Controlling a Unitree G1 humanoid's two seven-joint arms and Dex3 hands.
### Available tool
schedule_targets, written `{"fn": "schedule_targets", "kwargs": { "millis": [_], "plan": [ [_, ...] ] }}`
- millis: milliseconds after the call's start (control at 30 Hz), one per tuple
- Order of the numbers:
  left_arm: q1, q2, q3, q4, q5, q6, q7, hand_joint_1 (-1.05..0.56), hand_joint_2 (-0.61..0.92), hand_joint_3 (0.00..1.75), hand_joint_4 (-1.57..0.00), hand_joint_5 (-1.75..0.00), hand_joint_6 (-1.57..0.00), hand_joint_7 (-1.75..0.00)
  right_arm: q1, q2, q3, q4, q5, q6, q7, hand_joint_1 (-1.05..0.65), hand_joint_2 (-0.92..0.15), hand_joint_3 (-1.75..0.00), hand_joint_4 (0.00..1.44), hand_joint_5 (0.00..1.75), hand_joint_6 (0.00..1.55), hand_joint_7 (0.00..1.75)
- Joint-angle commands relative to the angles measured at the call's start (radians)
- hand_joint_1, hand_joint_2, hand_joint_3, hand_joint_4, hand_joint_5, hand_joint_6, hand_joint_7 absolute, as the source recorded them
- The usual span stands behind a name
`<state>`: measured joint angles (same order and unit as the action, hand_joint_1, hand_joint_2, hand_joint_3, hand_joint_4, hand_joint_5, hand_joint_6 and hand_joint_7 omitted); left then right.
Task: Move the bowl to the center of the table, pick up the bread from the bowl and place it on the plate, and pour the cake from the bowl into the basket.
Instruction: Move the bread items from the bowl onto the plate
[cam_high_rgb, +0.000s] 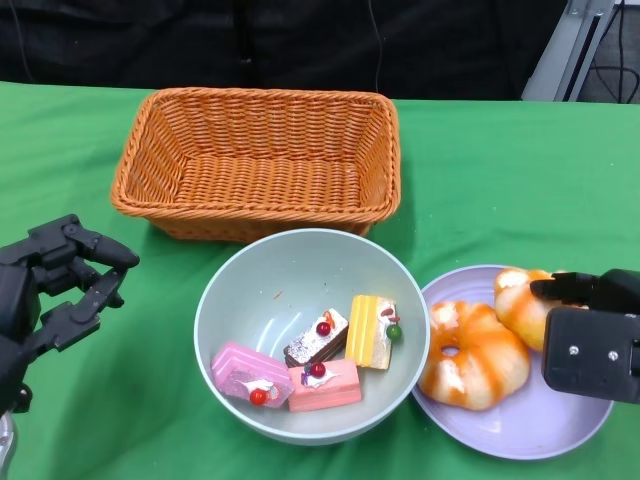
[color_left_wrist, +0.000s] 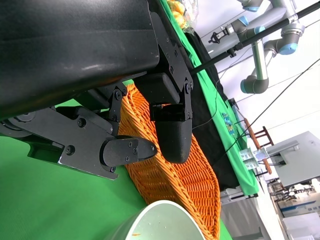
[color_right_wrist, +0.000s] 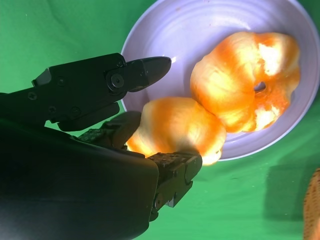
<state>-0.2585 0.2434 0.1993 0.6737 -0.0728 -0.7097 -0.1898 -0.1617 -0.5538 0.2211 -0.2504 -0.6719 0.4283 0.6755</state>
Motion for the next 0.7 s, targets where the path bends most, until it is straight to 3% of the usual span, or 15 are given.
{"fn": "schedule_targets", "kwargs": {
  "millis": [33,333,700],
  "plan": [
    [-0.010,0.020,0.008,0.014,-0.008,-0.006,-0.002,-0.10,0.82,0.48,-0.81,-1.46,-0.85,-1.01,0.000,-0.013,-0.018,-0.036,0.015,0.017,0.000,-0.49,-0.92,-0.07,0.38,0.00,0.21,0.00],
    [-0.007,0.021,0.006,0.010,0.003,-0.005,0.004,-0.10,0.82,0.49,-0.82,-1.46,-0.85,-1.02,0.012,-0.030,-0.059,-0.111,0.058,0.027,-0.005,-0.51,-0.92,-0.07,0.36,0.01,0.23,0.01],
    [0.000,0.017,0.004,-0.006,0.003,0.000,0.004,-0.10,0.83,0.48,-0.81,-1.47,-0.84,-1.02,0.008,-0.054,-0.055,-0.136,0.070,0.053,0.032,-0.51,-0.92,-0.08,0.40,0.02,0.30,0.03]
  ]
}}
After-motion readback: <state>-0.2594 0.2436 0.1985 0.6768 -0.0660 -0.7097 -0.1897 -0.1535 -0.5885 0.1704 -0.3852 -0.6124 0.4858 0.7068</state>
